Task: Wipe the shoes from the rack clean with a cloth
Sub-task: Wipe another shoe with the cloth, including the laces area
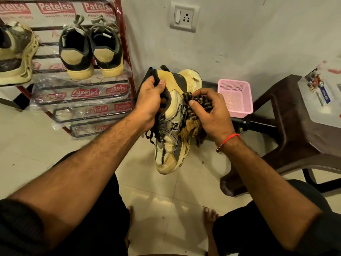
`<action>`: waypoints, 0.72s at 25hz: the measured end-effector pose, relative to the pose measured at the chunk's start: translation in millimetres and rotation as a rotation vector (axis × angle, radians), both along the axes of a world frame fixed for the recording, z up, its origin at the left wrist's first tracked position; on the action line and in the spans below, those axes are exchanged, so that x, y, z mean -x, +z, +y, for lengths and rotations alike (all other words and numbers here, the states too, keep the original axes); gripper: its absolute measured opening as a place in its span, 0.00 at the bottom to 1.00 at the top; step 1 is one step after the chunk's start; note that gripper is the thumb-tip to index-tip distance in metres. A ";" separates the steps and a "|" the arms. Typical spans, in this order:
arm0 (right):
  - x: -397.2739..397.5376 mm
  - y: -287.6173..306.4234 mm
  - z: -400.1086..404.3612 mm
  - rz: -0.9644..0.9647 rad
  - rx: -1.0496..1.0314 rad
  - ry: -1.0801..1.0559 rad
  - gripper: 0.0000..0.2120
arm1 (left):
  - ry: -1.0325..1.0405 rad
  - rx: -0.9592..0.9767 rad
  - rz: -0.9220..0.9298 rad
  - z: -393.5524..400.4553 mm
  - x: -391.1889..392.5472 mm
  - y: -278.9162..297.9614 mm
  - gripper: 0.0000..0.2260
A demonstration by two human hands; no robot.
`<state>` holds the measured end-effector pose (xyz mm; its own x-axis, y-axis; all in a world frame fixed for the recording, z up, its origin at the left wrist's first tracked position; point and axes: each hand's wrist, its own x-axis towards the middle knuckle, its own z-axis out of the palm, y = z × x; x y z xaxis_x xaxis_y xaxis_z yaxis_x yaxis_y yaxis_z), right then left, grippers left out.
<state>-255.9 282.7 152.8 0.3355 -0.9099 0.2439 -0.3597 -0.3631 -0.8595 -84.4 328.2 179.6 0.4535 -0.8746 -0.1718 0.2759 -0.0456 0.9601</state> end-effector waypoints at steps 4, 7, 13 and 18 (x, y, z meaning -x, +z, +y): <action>7.3 8.3 14.7 -0.237 -0.310 0.032 0.09 | -0.016 -0.013 0.077 16.9 13.6 12.3 0.11; 17.8 8.9 31.1 -0.426 -0.475 -0.043 0.10 | -0.167 -0.033 0.151 32.8 22.3 21.5 0.12; 33.5 10.9 42.1 -0.667 -0.483 -0.133 0.09 | -0.644 -0.038 -0.734 50.3 52.7 5.5 0.50; 39.7 11.7 40.7 -0.696 -0.418 -0.120 0.09 | -0.447 -0.046 -1.357 45.8 53.9 21.6 0.35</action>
